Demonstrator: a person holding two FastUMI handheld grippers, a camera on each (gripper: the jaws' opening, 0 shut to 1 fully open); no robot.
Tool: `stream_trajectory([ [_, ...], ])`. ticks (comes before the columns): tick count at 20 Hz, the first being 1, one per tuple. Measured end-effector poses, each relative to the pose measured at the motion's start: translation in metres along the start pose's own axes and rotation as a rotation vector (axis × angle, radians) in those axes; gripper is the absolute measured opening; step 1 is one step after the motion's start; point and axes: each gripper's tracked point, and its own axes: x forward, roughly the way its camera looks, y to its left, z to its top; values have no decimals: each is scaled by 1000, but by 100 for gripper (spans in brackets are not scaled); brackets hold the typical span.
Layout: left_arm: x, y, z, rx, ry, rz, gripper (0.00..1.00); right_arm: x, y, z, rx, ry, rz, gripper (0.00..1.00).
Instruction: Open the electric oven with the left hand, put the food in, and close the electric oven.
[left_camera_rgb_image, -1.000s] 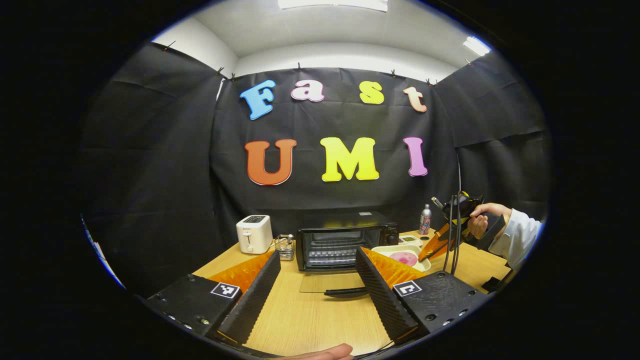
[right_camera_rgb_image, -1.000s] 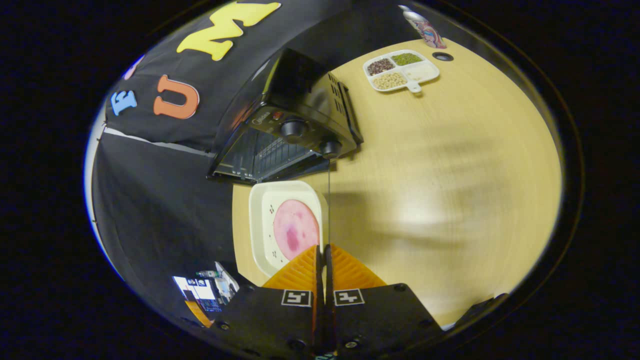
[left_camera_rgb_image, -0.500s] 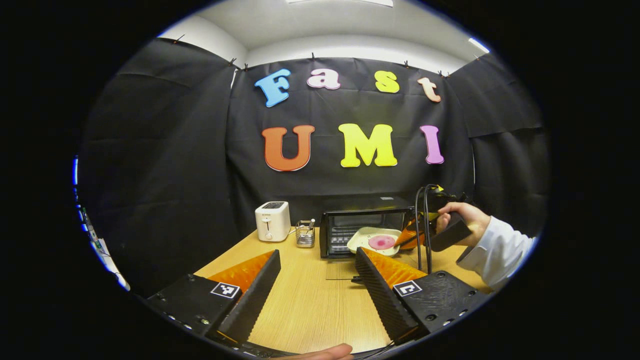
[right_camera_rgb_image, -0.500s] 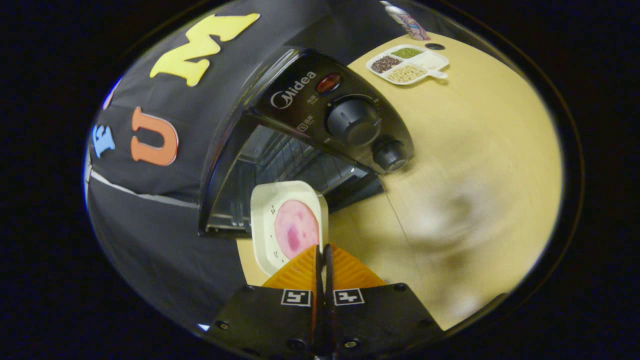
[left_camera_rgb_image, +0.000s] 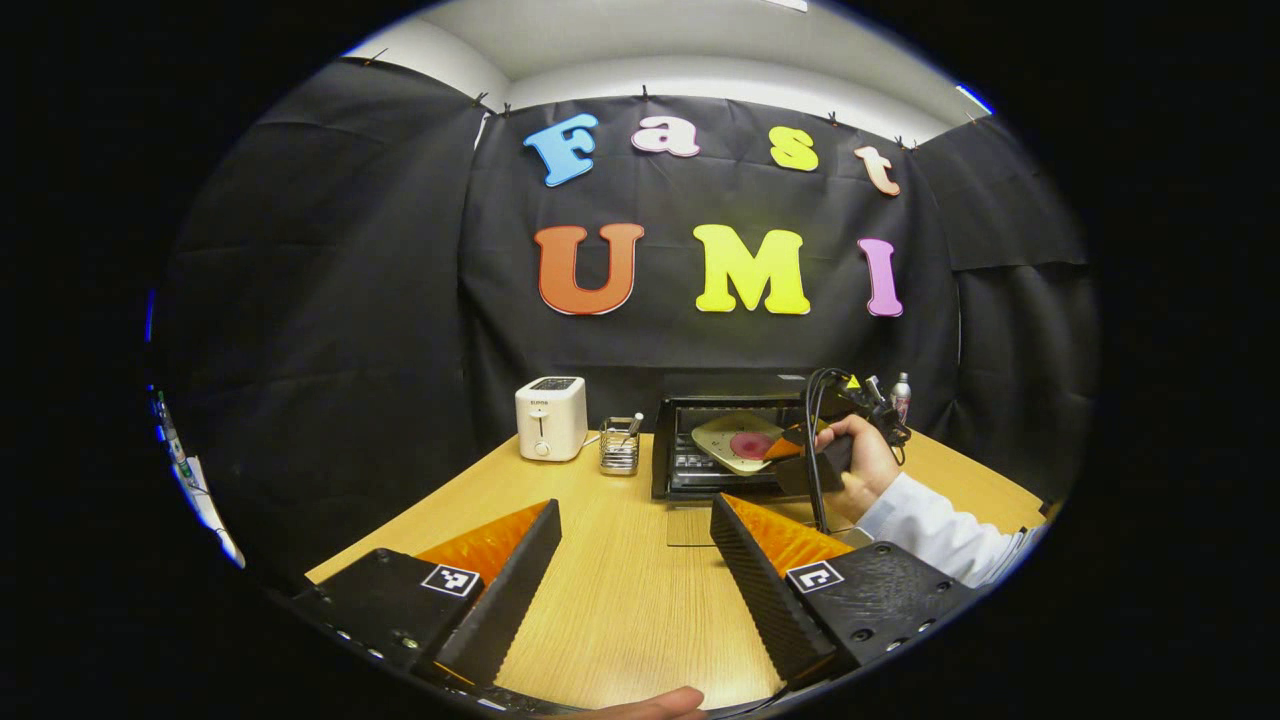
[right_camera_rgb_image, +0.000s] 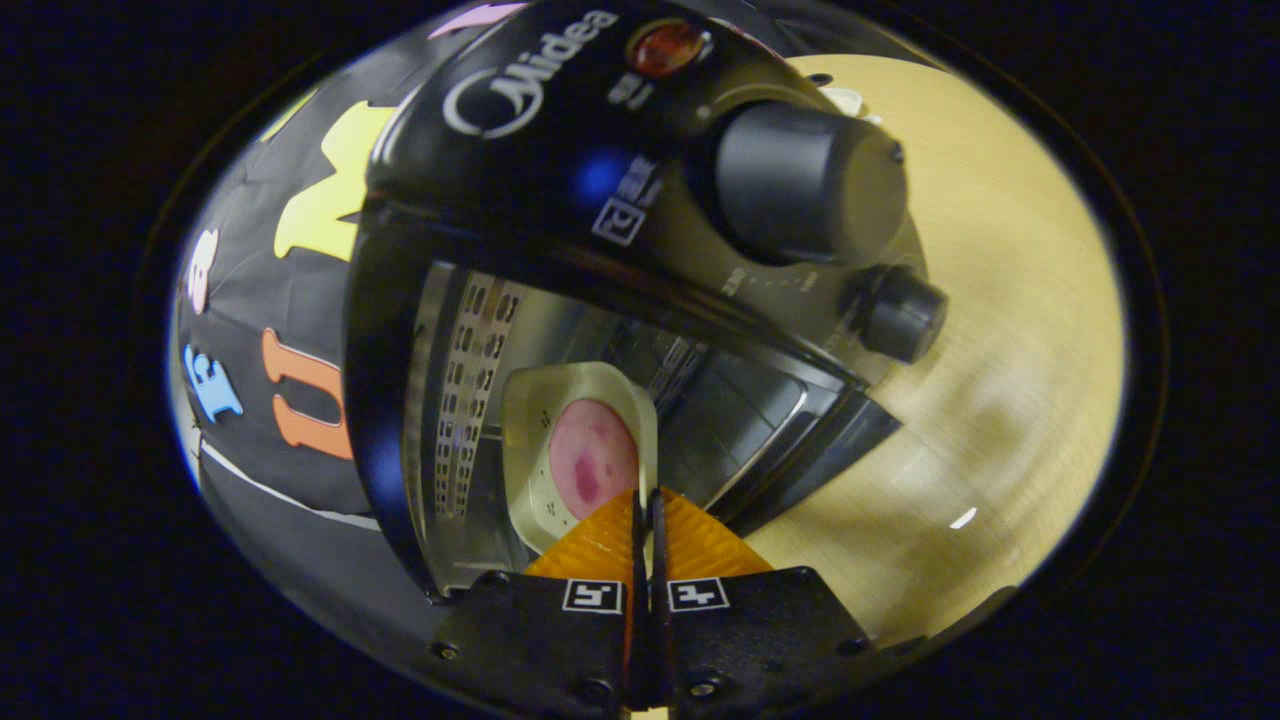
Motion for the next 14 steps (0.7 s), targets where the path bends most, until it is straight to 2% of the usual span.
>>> stream_trajectory([
  [2, 7, 5, -9, 4, 26, 11, 95, 6, 4, -2, 7, -30, 33, 4],
  [5, 13, 9, -18, 6, 58, 23, 96, 8, 8, 16, -18, -130, 73, 11],
  [7, 15, 5, -23, 1, 69, 15, 96, 1, 6, 20, -90, -181, 71, 7],
  [8, 15, 2, -25, 1, 74, 8, 96, 7, 5, 19, -131, -194, 71, 12],
  [9, 12, 5, -27, 4, 81, 6, 96, -4, 4, 16, -169, -205, 64, 21],
  [12, 11, 3, -27, 12, 87, 1, 96, -18, 9, 2, -243, -189, 110, 51],
  [14, 11, 1, -27, 9, 88, -8, 96, -34, 4, 2, -285, -204, 105, 55],
])
